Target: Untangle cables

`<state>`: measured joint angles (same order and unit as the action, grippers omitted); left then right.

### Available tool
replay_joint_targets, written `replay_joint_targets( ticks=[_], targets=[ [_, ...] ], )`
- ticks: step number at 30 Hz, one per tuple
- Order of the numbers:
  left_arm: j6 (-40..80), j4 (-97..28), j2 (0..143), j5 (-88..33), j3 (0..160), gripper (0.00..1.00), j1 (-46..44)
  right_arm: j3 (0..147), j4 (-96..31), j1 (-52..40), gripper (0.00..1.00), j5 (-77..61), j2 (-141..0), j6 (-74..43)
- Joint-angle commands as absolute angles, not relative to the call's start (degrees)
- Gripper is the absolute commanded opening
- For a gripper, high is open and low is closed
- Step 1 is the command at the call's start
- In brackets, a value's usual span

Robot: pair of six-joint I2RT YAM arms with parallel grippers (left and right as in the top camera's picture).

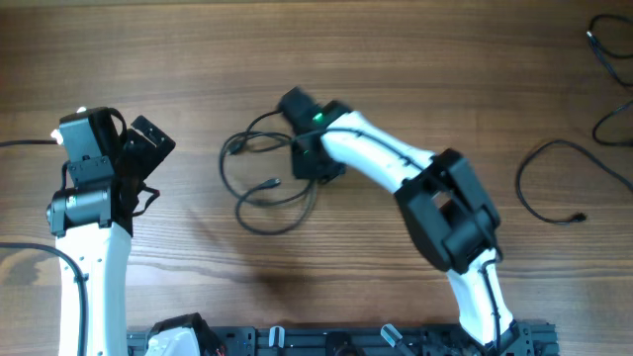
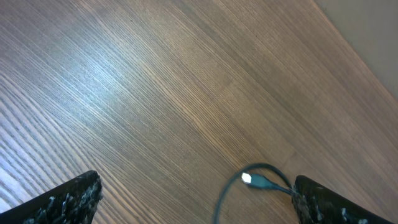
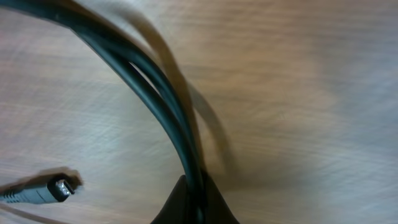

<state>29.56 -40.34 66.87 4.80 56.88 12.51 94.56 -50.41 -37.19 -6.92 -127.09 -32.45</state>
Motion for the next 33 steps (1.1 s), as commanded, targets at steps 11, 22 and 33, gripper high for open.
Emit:
replay_joint_targets(
  ticks=[11, 22, 33],
  targets=[
    [28.77, -39.72, 66.76, -1.52, 57.32, 1.0, 12.86, 96.01, -42.17, 1.72, 0.04, -15.16, -101.47, -24.67],
    [28.91, -39.05, 66.76, -7.05, 57.32, 1.0, 7.86, 95.98, -31.79, 21.26, 0.04, -15.11, -110.3, -25.67],
    [28.91, -33.45, 69.21, -7.03, 57.32, 1.0, -6.0, 96.01, -17.98, 24.84, 0.89, -14.94, -120.49, -28.51]
  ],
)
